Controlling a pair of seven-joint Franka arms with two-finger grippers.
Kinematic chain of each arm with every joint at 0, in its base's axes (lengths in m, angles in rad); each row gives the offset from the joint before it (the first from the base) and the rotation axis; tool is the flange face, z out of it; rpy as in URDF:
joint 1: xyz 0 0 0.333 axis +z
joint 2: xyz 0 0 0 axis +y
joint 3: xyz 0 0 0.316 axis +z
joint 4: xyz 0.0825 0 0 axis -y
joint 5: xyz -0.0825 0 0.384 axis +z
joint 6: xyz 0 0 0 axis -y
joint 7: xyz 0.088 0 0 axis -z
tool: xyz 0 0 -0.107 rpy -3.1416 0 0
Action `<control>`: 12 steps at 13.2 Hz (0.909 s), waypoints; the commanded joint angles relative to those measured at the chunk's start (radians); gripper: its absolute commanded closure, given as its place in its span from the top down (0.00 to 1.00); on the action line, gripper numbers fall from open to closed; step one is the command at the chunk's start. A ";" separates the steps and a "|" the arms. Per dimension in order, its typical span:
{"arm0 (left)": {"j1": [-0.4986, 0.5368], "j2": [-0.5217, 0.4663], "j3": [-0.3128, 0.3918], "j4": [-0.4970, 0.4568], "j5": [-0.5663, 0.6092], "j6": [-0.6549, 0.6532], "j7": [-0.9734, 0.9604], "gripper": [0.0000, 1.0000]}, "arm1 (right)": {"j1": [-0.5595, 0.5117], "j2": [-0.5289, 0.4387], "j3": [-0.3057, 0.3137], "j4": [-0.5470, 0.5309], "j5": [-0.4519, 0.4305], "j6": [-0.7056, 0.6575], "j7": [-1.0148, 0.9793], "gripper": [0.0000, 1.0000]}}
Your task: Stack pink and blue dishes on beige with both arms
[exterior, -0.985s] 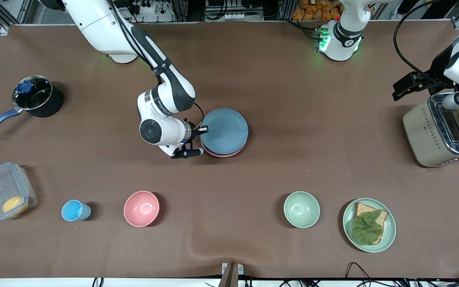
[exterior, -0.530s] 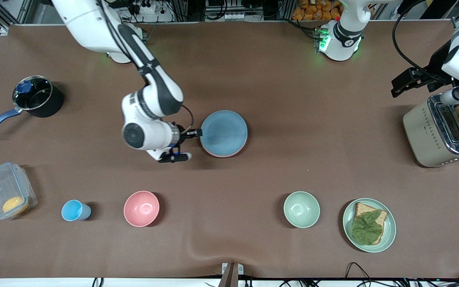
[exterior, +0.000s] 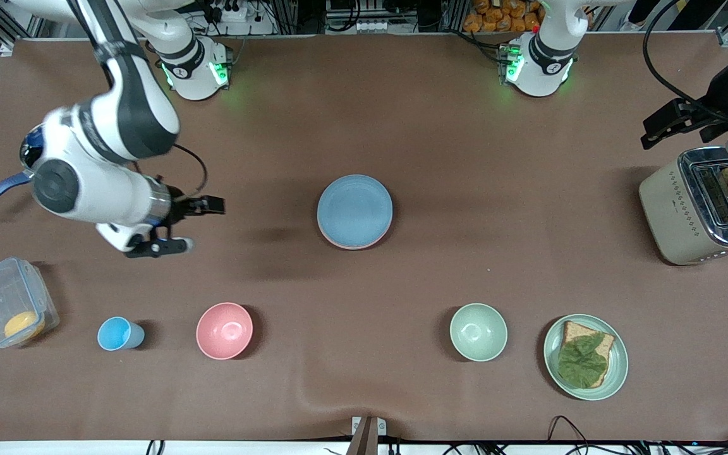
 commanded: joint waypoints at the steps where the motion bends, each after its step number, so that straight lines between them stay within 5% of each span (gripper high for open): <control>1: -0.014 -0.020 0.013 -0.013 -0.006 -0.010 0.017 1.00 | -0.140 -0.090 0.017 -0.009 -0.038 -0.037 -0.210 1.00; 5: -0.009 -0.020 0.004 -0.011 -0.004 -0.010 0.003 1.00 | -0.208 -0.202 0.015 -0.001 -0.104 -0.072 -0.263 1.00; 12: -0.008 -0.022 0.003 -0.001 -0.001 -0.010 0.012 1.00 | -0.118 -0.249 -0.058 0.025 -0.156 -0.124 -0.065 1.00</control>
